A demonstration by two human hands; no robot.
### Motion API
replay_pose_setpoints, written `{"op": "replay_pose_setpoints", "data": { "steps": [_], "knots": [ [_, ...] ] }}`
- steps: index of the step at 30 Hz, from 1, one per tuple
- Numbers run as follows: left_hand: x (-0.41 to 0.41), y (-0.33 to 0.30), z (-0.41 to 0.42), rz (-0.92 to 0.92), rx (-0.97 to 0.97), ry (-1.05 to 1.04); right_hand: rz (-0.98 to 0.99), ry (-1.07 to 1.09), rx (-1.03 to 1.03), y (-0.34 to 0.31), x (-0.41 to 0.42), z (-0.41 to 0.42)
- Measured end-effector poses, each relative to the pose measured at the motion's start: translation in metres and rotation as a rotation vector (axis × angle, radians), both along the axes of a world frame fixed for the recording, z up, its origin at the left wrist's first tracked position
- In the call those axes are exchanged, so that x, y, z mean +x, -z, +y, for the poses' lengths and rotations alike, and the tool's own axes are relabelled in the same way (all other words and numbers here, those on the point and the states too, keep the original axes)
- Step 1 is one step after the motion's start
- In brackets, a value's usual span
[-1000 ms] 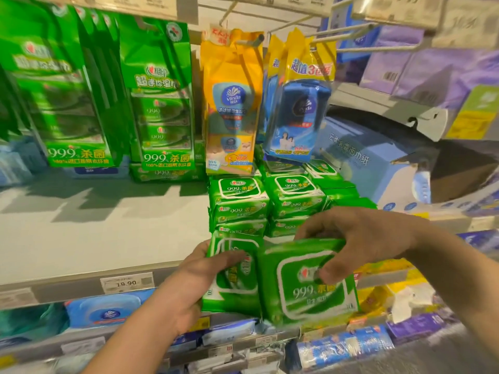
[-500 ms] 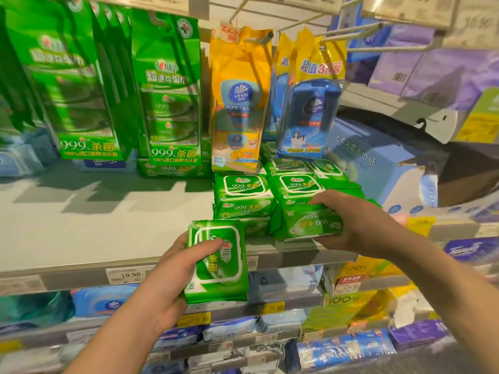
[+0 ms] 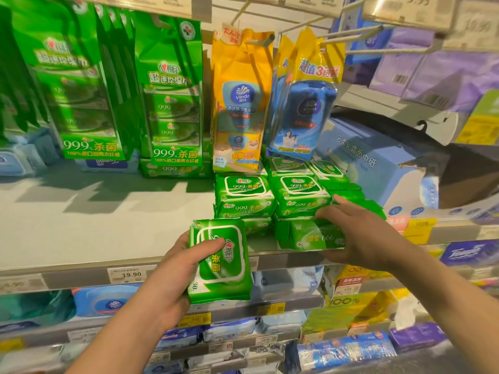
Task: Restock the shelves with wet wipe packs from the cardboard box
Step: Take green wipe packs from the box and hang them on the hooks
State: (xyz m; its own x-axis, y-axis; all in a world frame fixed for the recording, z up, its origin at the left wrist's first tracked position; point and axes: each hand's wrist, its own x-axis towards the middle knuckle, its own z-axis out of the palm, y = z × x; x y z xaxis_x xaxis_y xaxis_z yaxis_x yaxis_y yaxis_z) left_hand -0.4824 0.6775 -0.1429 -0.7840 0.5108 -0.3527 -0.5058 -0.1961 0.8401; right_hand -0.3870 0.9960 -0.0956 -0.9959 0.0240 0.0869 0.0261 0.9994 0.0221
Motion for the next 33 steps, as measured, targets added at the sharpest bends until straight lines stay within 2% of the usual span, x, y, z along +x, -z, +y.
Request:
{"op": "replay_pose_setpoints", "data": {
  "steps": [3, 5, 9, 13, 18, 22, 27, 29, 32, 33],
  "knots": [
    [0.000, 0.000, 0.000, -0.001, -0.003, -0.004, -0.007, 0.021, 0.008, -0.004, -0.004, -0.001],
    [0.001, -0.001, 0.000, -0.001, -0.003, -0.002, 0.060, -0.017, 0.093, -0.005, -0.008, 0.002],
    [0.001, -0.003, -0.001, 0.003, 0.002, 0.001, 0.048, -0.047, 0.205, -0.006, -0.015, 0.002],
    [0.000, -0.005, -0.002, 0.004, 0.010, -0.012, 0.108, -0.127, 0.136, -0.006, -0.017, -0.003],
    [0.000, -0.004, -0.002, 0.005, 0.031, -0.013, -0.007, -0.031, 0.032, -0.009, -0.026, -0.009],
    [-0.001, -0.002, -0.002, -0.004, 0.063, -0.012, 0.024, -0.055, 0.125, -0.006, -0.022, -0.014],
    [-0.004, -0.001, -0.001, -0.012, 0.106, -0.017, 0.045, -0.042, 0.097, 0.000, -0.021, -0.020],
    [-0.005, 0.000, 0.001, -0.014, 0.126, -0.010, 0.134, -0.078, 0.017, 0.003, -0.020, -0.026],
    [-0.006, 0.000, 0.004, -0.012, 0.148, -0.019, 0.425, -0.275, -0.148, 0.012, -0.015, -0.050],
    [-0.005, 0.000, 0.007, -0.006, 0.154, -0.026, 0.469, -0.291, -0.212, 0.014, -0.014, -0.061]
  ]
}}
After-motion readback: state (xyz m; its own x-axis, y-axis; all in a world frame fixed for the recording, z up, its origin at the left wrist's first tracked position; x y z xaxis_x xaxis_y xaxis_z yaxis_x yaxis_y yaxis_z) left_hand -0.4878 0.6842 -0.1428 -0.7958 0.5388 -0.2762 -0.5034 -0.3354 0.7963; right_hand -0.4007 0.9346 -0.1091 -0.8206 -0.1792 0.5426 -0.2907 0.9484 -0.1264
